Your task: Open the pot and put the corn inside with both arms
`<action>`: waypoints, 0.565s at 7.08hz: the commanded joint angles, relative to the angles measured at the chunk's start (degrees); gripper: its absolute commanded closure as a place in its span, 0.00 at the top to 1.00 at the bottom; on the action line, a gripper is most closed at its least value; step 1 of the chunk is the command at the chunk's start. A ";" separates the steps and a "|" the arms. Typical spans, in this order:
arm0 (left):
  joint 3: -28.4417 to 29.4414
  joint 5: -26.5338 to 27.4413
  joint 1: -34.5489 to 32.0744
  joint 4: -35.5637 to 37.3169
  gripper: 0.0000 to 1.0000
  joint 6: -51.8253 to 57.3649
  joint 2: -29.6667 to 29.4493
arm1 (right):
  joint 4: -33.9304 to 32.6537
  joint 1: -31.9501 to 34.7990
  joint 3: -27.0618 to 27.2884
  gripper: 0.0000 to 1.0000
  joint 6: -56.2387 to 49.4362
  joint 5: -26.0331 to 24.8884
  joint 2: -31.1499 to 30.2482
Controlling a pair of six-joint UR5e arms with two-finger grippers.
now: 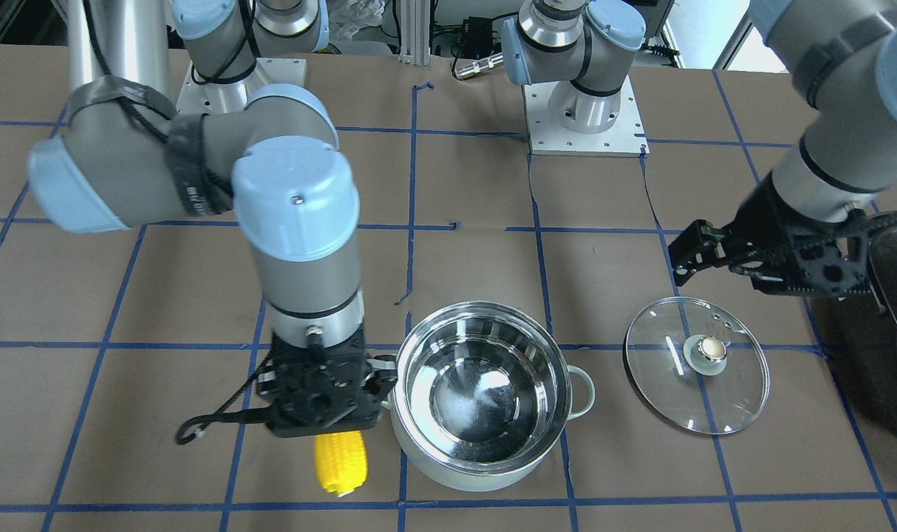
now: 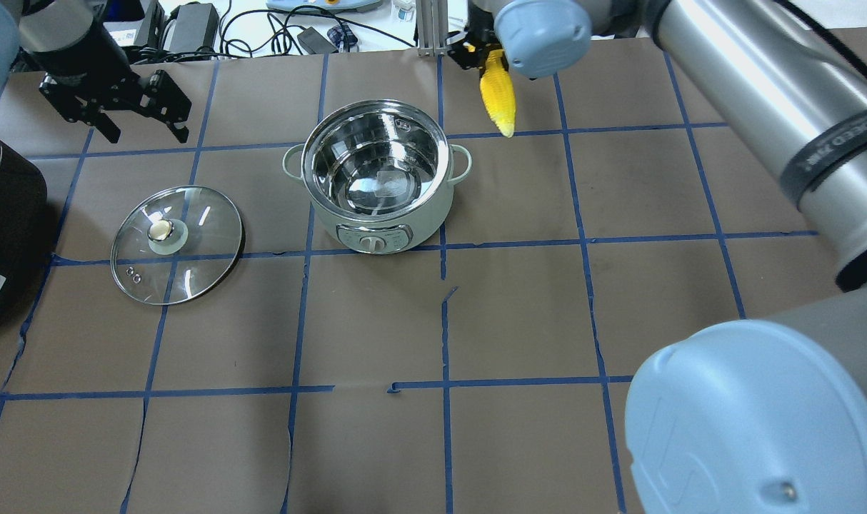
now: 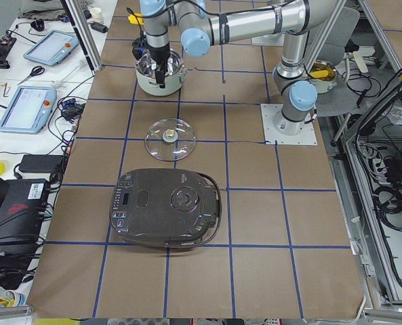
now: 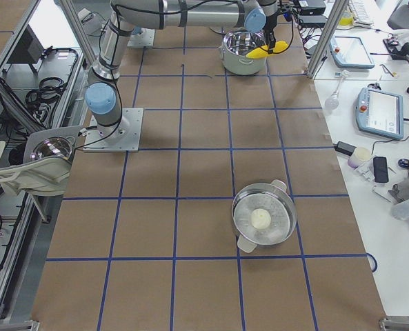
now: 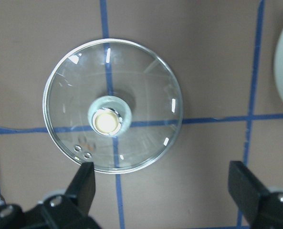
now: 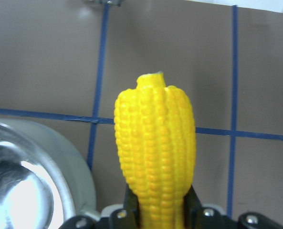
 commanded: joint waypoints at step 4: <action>-7.96 -0.38 -7.46 -1.82 1.00 -6.39 11.65 | -2.10 8.54 -0.01 0.04 4.84 5.58 4.15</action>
